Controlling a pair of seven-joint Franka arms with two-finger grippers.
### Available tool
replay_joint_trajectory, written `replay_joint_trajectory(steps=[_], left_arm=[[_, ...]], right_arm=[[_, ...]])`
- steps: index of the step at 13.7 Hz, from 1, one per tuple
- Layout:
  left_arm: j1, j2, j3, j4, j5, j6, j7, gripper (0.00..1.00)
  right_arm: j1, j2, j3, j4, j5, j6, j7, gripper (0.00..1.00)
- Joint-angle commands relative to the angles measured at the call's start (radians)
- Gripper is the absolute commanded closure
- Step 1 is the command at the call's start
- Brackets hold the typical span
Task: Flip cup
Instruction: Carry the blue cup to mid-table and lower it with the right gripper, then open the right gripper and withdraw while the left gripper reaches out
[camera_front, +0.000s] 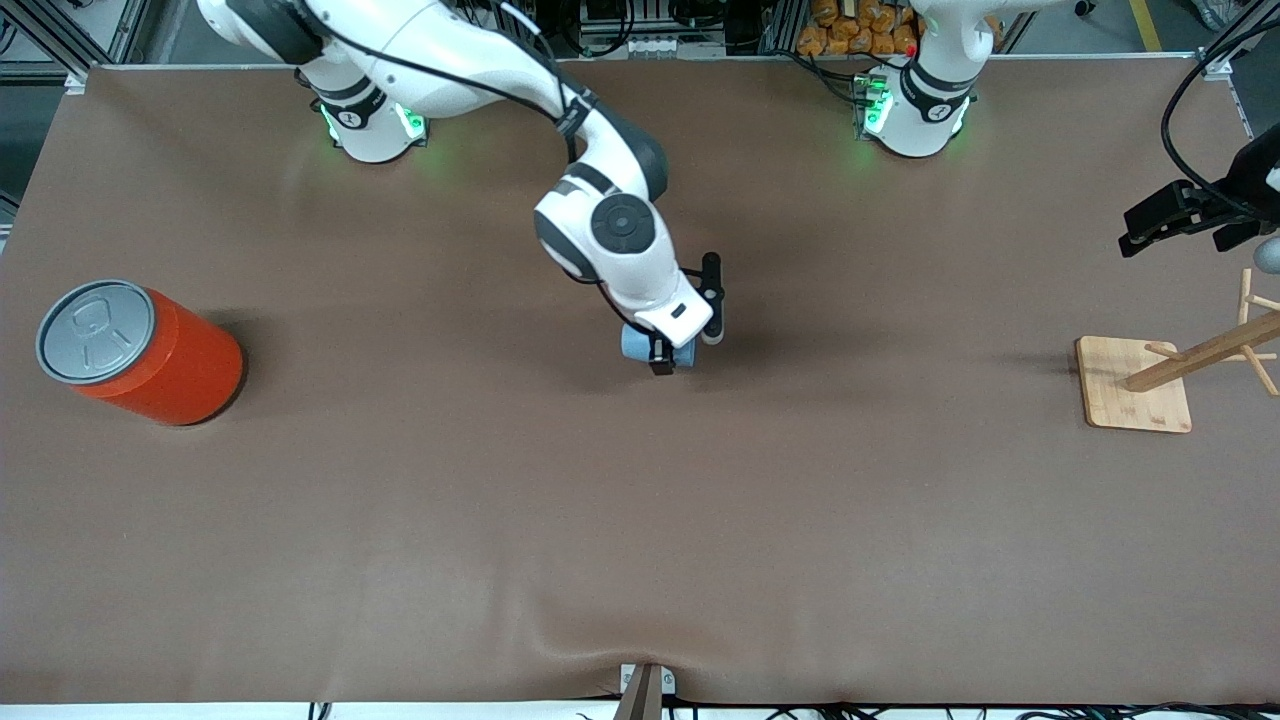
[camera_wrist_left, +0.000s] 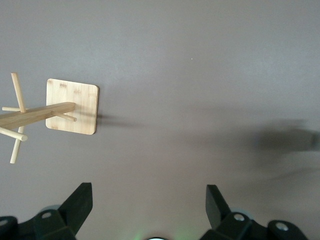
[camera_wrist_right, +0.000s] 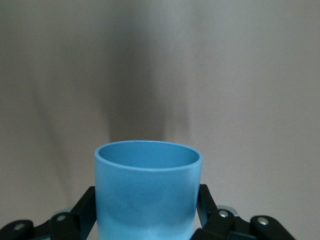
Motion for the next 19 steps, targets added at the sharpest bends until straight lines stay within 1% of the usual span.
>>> replay_joint_trajectory(steps=[1,2,4,7,10,11,12,13,18,19], left_arm=[[0.008,0.010,-0.003,0.019,-0.009,-0.011,0.008,0.00],[0.008,0.010,-0.005,0.019,-0.009,-0.011,0.008,0.00],[0.008,0.011,-0.003,0.019,-0.009,-0.011,0.008,0.00],[0.008,0.016,-0.003,0.019,-0.009,-0.011,0.008,0.00],[0.008,0.018,-0.003,0.019,-0.007,-0.011,0.008,0.00],[0.008,0.018,-0.005,0.019,-0.009,-0.011,0.008,0.00],[0.008,0.019,-0.003,0.019,-0.009,-0.011,0.008,0.00],[0.008,0.021,-0.003,0.019,-0.009,-0.011,0.008,0.00],[0.008,0.039,-0.005,0.018,-0.015,-0.008,0.010,0.00],[0.007,0.048,-0.005,0.013,-0.036,-0.008,0.010,0.00]], right_arm=[[0.063,0.040,-0.085,0.020,-0.042,0.038,0.016,0.45],[0.070,0.059,-0.097,0.026,-0.047,0.062,0.016,0.45],[0.070,0.085,-0.100,0.039,-0.048,0.098,0.016,0.45],[0.068,0.103,-0.108,0.049,-0.047,0.098,0.016,0.45],[0.068,0.108,-0.111,0.053,-0.047,0.099,0.015,0.40],[0.068,0.108,-0.111,0.053,-0.047,0.099,0.015,0.31],[0.067,0.108,-0.111,0.053,-0.045,0.098,0.016,0.07],[0.062,0.106,-0.111,0.053,-0.045,0.098,0.015,0.00],[0.054,0.097,-0.109,0.068,-0.042,0.086,0.013,0.00],[0.062,0.091,-0.108,0.079,-0.036,0.081,0.015,0.00]])
